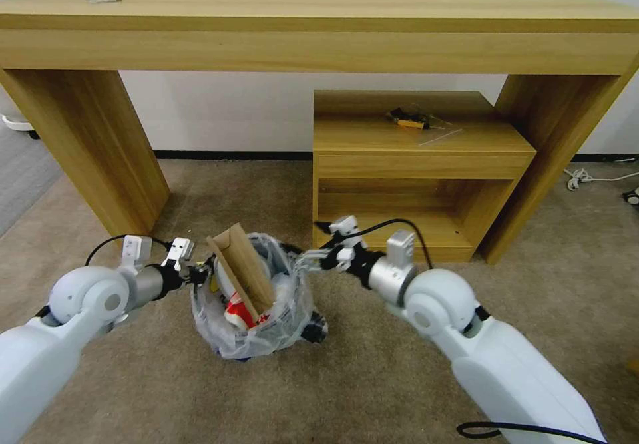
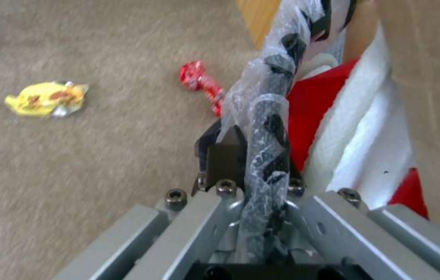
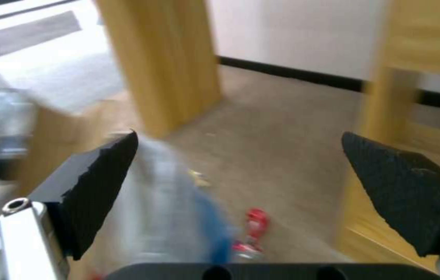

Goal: Pick up the trash bin and place the garbage on the floor into it.

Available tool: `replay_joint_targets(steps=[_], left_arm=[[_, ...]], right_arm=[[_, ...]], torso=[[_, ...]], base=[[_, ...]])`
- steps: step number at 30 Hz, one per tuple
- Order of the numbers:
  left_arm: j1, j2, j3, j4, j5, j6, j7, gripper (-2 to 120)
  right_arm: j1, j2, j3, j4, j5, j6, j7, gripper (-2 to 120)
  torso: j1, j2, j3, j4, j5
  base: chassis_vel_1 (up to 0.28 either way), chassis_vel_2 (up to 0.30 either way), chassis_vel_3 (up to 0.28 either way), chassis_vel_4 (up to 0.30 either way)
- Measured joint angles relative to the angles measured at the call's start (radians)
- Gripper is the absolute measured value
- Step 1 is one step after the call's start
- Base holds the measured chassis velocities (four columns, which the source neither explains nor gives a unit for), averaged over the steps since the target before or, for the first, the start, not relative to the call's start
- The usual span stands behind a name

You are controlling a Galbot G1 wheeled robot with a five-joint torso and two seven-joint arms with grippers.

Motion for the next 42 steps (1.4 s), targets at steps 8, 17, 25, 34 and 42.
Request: replay_joint_targets(steps=[8, 17, 25, 34, 42], left_arm=[[0.105, -0.016, -0.147, 0.027, 0.048, 0.0, 0.046, 0], [0.359, -0.057, -0.416, 0.005, 0.1, 0.0, 0.098, 0], [0.52, -0.13, -0.536, -0.058, 0.158, 0.0, 0.141, 0], [0.659, -0.214, -0.64, -0.123, 0.186, 0.0, 0.178, 0], [0.657, -0.235, -0.635, -0.15, 0.191, 0.0, 0.179, 0]], right_arm=[[-0.13, -0.015, 0.144, -0.035, -0.074, 0.06, 0.023, 100], [-0.288, 0.055, 0.273, -0.036, -0.177, 0.117, 0.02, 100], [-0.408, 0.113, 0.368, -0.025, -0.238, 0.17, 0.017, 100], [-0.47, 0.193, 0.434, -0.013, -0.288, 0.226, 0.016, 100], [-0.454, 0.195, 0.42, -0.008, -0.291, 0.227, 0.01, 100]], torso=[[0.0, 0.0, 0.0, -0.0004, 0.0001], [0.0, 0.0, 0.0, 0.0, 0.0001], [0.0, 0.0, 0.0, -0.0003, -0.0003], [0.0, 0.0, 0.0, -0.0001, -0.0001], [0.0, 0.0, 0.0, -0.0004, -0.0001]], base=[[0.0, 0.0, 0.0, 0.0], [0.0, 0.0, 0.0, 0.0], [0.0, 0.0, 0.0, 0.0], [0.0, 0.0, 0.0, 0.0], [0.0, 0.0, 0.0, 0.0]])
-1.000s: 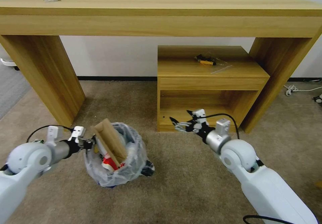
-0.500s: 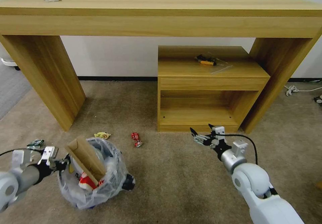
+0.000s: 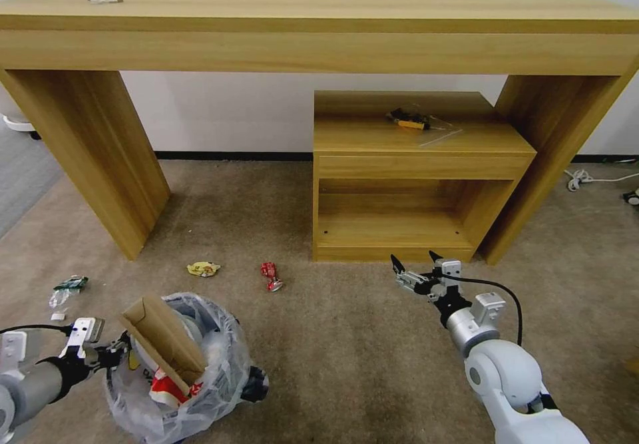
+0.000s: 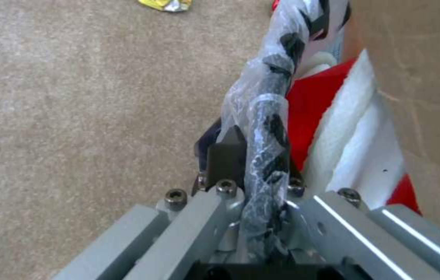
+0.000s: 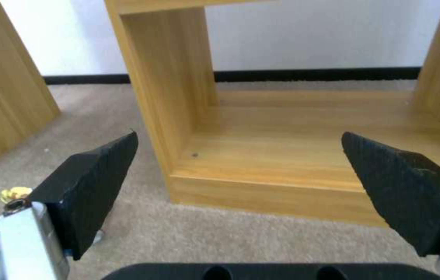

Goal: Pick up the trash bin and place the garbage on the floor into it.

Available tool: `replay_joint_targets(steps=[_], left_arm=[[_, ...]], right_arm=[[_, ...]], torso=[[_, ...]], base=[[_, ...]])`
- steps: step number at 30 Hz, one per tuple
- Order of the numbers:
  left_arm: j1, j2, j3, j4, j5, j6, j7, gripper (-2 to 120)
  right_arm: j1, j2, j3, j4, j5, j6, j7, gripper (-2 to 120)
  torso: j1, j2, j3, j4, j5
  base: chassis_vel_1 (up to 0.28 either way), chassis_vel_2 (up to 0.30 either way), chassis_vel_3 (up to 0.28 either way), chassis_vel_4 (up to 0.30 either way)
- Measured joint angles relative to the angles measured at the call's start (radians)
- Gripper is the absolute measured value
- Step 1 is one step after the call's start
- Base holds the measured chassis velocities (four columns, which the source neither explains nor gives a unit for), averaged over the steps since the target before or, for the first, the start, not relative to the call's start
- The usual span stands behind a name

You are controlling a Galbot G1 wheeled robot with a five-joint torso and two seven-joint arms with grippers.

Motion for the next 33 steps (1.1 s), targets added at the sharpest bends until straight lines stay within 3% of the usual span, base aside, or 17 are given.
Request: replay_joint_targets(steps=[17, 33], left_arm=[[0.064, -0.035, -0.033, -0.036, 0.012, 0.0, 0.014, 0], [0.108, -0.076, -0.066, -0.048, 0.032, 0.0, 0.041, 0]], right_arm=[[0.028, 0.008, -0.05, -0.004, -0.019, -0.014, -0.001, 100], [0.057, 0.022, -0.089, -0.02, -0.022, -0.028, 0.008, 100]], torso=[[0.0, 0.0, 0.0, 0.0, 0.0001], [0.0, 0.0, 0.0, 0.0001, 0.0001]], base=[[0.005, 0.004, -0.007, -0.006], [0.09, 0.084, -0.088, -0.085]])
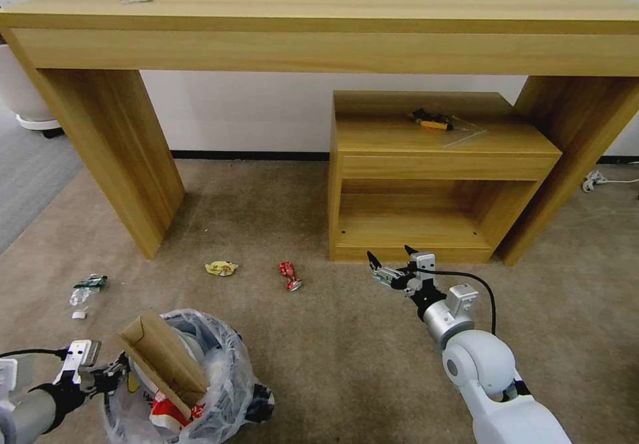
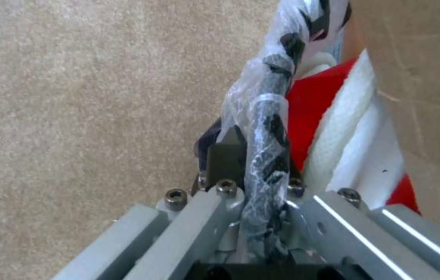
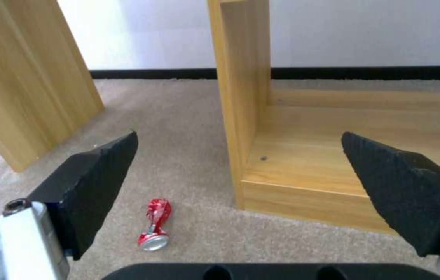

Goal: Pick up the trash bin and place the garbage on the floor into it.

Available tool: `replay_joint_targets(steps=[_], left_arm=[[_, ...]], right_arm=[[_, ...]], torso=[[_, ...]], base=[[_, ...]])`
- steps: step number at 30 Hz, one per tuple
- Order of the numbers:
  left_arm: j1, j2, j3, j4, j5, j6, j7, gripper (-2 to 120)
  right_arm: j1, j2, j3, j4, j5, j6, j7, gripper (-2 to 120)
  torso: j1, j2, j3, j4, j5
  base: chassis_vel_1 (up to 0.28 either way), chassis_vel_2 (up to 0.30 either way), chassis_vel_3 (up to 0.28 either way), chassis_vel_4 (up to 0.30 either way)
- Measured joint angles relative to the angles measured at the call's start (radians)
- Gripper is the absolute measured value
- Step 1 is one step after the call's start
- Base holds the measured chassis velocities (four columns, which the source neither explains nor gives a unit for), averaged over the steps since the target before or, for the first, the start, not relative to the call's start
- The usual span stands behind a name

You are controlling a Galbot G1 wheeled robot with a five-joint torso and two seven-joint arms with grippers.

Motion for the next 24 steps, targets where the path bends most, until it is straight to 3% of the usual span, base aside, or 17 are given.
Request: replay_joint_targets(steps=[10, 24], left_arm=[[0.002, -0.013, -0.001, -0.002, 0.014, 0.0, 0.018, 0], [0.0, -0.014, -0.004, -0.003, 0.018, 0.0, 0.031, 0]], right_arm=[[0.0, 0.007, -0.014, -0.013, 0.0, -0.003, 0.001, 100], [-0.002, 0.013, -0.017, -0.022, 0.0, -0.004, 0.005, 100]], torso=[[0.0, 0.0, 0.0, 0.0, -0.0001], [0.0, 0.0, 0.0, 0.0, 0.0]], base=[[0.076, 0.076, -0.067, -0.082], [0.043, 0.171, -0.052, -0.169]])
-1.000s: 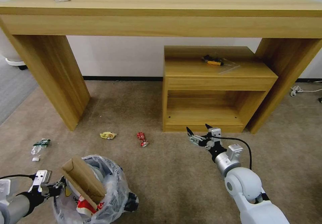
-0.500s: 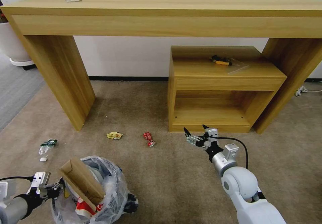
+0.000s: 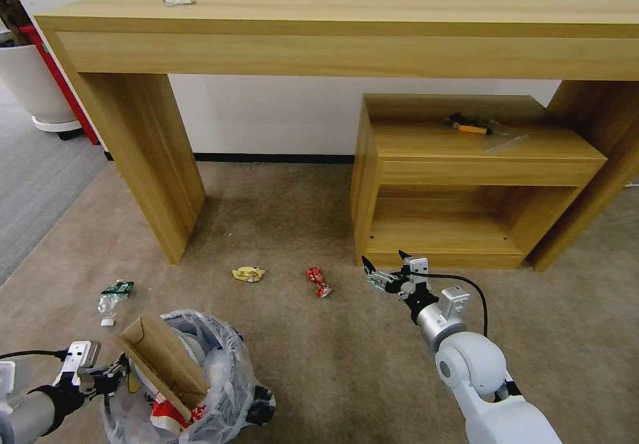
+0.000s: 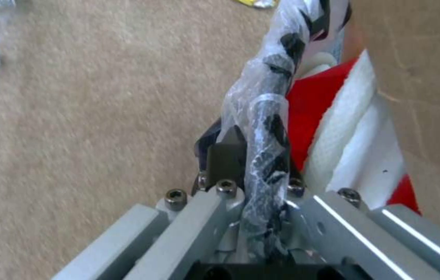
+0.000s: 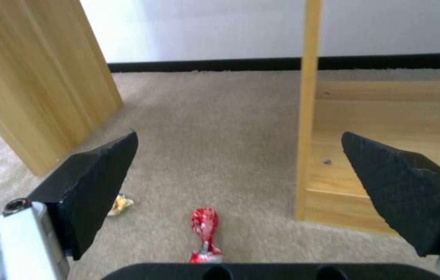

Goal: Pick up the trash bin and place the garbage on the floor into it.

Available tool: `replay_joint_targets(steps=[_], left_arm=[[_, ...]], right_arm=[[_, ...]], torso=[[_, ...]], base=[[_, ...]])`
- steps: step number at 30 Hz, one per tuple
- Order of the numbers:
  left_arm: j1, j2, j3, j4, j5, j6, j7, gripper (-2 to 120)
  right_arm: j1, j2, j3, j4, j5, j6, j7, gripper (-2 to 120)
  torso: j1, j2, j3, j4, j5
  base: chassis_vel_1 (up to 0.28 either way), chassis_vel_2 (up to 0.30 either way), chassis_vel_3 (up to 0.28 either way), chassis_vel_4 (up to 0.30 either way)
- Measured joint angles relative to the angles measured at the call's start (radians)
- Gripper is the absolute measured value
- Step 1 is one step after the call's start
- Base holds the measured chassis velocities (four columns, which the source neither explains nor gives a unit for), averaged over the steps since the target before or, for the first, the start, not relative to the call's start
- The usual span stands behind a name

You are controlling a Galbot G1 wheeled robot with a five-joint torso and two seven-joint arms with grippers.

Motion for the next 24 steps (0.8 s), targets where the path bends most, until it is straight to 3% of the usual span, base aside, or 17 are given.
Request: replay_joint_targets(steps=[15, 24], left_arm=[[-0.004, 0.001, -0.002, 0.011, 0.001, 0.0, 0.014, 0], [-0.005, 0.005, -0.018, 0.017, -0.011, 0.0, 0.017, 0]], right_arm=[[0.003, 0.005, -0.015, -0.037, 0.003, -0.027, 0.008, 100], [0.069, 0.005, -0.04, -0.246, 0.006, -0.075, -0.048, 100]], torso=[[0.0, 0.0, 0.0, 0.0001, -0.0001], [0.0, 0.0, 0.0, -0.0001, 0.0]], base=[[-0.006, 0.212, 0.008, -0.222], [0.002, 0.039, 0.004, -0.05]])
